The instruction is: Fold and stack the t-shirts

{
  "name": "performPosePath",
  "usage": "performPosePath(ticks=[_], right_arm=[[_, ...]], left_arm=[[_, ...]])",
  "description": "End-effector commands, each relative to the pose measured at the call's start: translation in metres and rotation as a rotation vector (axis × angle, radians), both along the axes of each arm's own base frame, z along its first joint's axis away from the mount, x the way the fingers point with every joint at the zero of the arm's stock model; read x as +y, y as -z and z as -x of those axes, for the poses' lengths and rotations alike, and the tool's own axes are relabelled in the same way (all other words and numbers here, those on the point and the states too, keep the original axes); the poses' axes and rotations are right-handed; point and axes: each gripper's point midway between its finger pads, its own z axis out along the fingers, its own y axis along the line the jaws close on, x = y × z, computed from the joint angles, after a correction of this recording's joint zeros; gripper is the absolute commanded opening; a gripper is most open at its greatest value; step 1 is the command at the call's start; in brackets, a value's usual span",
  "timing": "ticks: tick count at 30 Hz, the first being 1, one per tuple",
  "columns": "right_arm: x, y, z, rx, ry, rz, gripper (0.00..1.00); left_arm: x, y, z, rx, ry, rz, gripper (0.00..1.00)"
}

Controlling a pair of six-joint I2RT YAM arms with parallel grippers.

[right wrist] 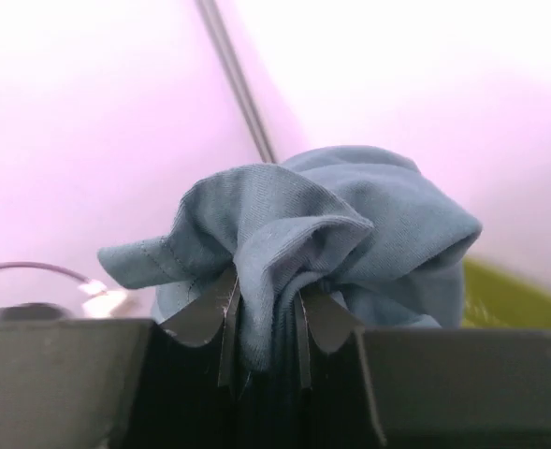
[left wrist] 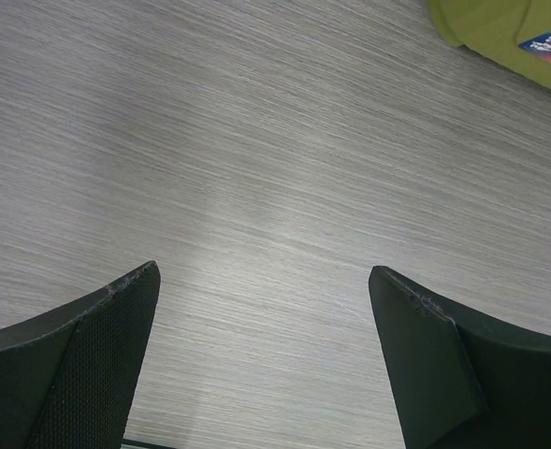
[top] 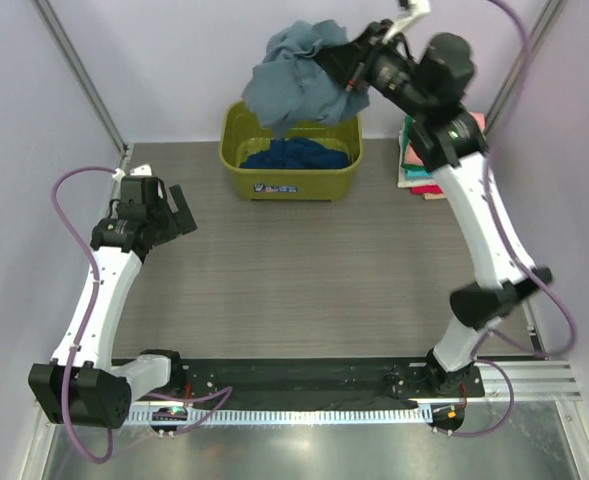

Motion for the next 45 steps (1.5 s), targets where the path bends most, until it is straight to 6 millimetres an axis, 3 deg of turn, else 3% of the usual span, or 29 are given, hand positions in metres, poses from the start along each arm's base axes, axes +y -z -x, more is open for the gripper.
performPosePath(ticks=[1,3,4,5,6,7,8,9,10,12,13,15,19,22,25,28,31,33,38,45], right_arm=[[-0.013,-0.014,0.044,-0.018,-0.043,-0.062,0.01],[-0.025,0.014,0.042,0.05,0.034,-0.047,0.01],[-0.026,0.07,0.035,0.165,0.06,-0.002,0.01],[-0.036,0.084,0.045,0.202,0.091,0.005,0.1],[-0.046,0.116,0.04,0.285,0.165,0.014,0.35],[-0.058,0.188,0.038,0.428,0.229,0.085,0.87],[-0.072,0.221,0.046,0.504,0.28,0.124,0.98],[-0.095,0.258,0.044,0.578,0.401,0.162,1.0],[-0.122,0.322,0.056,0.732,0.47,0.195,1.0],[-0.153,0.367,0.073,0.843,0.544,0.196,1.0],[-0.169,0.401,0.091,0.928,0.581,0.207,1.0],[-0.193,0.408,0.099,0.932,0.655,0.199,1.0],[-0.187,0.389,0.113,0.875,0.614,0.188,1.0],[-0.15,0.39,0.132,0.893,0.494,0.215,1.0],[-0.102,0.399,0.156,0.908,0.372,0.263,1.0],[-0.072,0.415,0.169,0.929,0.3,0.299,1.0],[-0.06,0.428,0.162,0.939,0.286,0.308,0.99],[-0.052,0.435,0.159,0.944,0.267,0.316,0.97],[-0.025,0.426,0.153,0.9,0.206,0.38,0.93],[-0.037,0.418,0.136,0.839,0.306,0.439,0.94]], left_arm=[[0.002,-0.01,-0.002,-0.042,0.002,-0.015,0.93],[0.002,-0.011,-0.001,-0.045,0.001,-0.016,0.93],[0.003,-0.011,-0.001,-0.047,-0.003,-0.018,0.93],[0.003,-0.011,-0.001,-0.048,-0.002,-0.017,0.94],[0.002,-0.011,-0.001,-0.048,0.0,-0.017,0.94],[0.003,-0.012,0.0,-0.048,-0.002,-0.017,0.94],[0.002,-0.012,0.0,-0.05,-0.001,-0.016,0.94],[0.002,-0.011,0.0,-0.048,0.0,-0.013,0.94],[0.001,-0.011,0.0,-0.045,0.005,-0.01,0.94],[-0.002,-0.01,0.0,-0.045,0.012,0.0,0.94],[-0.002,-0.01,0.0,-0.041,0.011,0.003,0.94],[-0.004,-0.01,0.0,-0.042,0.008,0.004,0.94],[-0.018,-0.005,0.003,-0.011,0.035,-0.012,0.92],[-0.03,0.004,0.012,0.049,0.049,-0.041,0.9],[-0.039,0.028,0.023,0.118,0.048,-0.011,0.89],[-0.057,0.055,0.027,0.173,0.05,0.095,0.89],[-0.075,0.065,0.019,0.142,-0.003,0.236,0.93],[-0.077,0.081,0.008,0.09,-0.057,0.281,0.94],[-0.057,0.114,-0.015,0.063,-0.179,0.233,0.93],[-0.06,0.16,-0.038,0.089,-0.22,0.286,0.84]])
